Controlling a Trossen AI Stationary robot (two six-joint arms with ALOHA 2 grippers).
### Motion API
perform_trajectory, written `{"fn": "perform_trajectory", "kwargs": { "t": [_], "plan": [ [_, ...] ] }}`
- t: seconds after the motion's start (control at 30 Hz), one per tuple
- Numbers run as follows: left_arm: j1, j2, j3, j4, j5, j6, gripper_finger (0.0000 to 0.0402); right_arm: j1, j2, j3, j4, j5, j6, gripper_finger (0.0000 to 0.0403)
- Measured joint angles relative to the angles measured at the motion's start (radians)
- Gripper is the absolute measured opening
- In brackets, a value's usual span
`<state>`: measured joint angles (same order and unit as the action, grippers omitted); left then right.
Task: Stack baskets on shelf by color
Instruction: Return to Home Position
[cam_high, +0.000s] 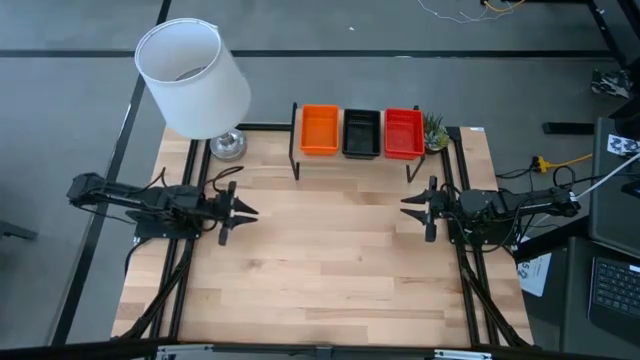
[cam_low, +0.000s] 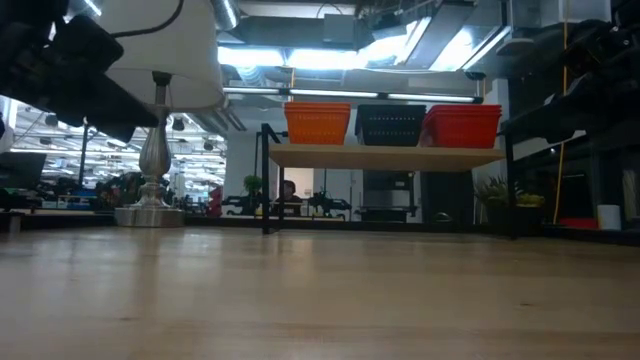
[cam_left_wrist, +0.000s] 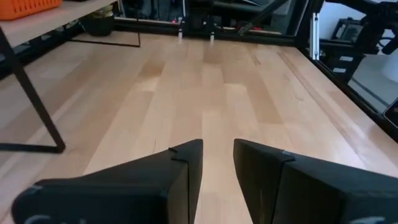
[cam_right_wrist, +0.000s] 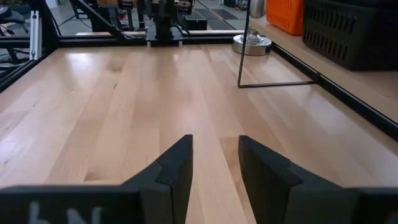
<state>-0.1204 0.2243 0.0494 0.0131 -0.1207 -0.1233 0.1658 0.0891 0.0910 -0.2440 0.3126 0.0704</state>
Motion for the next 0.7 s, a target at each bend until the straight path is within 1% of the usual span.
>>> {"fn": "perform_trajectory", "kwargs": {
  "t": [0.13,0.27,0.53,0.7],
  "plan": [
    [0.0,-0.097,0.0,-0.099,-0.013,-0.005,0.0082,0.0,0.0,0.0,0.0,0.0,0.0,0.0131],
    [0.007,-0.153,0.002,-0.106,-0.014,0.04,0.0082,0.0,0.0,0.0,0.0,0.0,0.0,0.0131],
    [0.075,-0.164,0.003,-0.107,-0.026,0.05,0.0082,0.0,0.0,0.0,0.0,0.0,0.0,0.0131],
    [0.087,-0.164,0.003,-0.107,-0.026,0.054,0.0082,0.0,0.0,0.0,0.0,0.0,0.0,0.0131]
  ]
}}
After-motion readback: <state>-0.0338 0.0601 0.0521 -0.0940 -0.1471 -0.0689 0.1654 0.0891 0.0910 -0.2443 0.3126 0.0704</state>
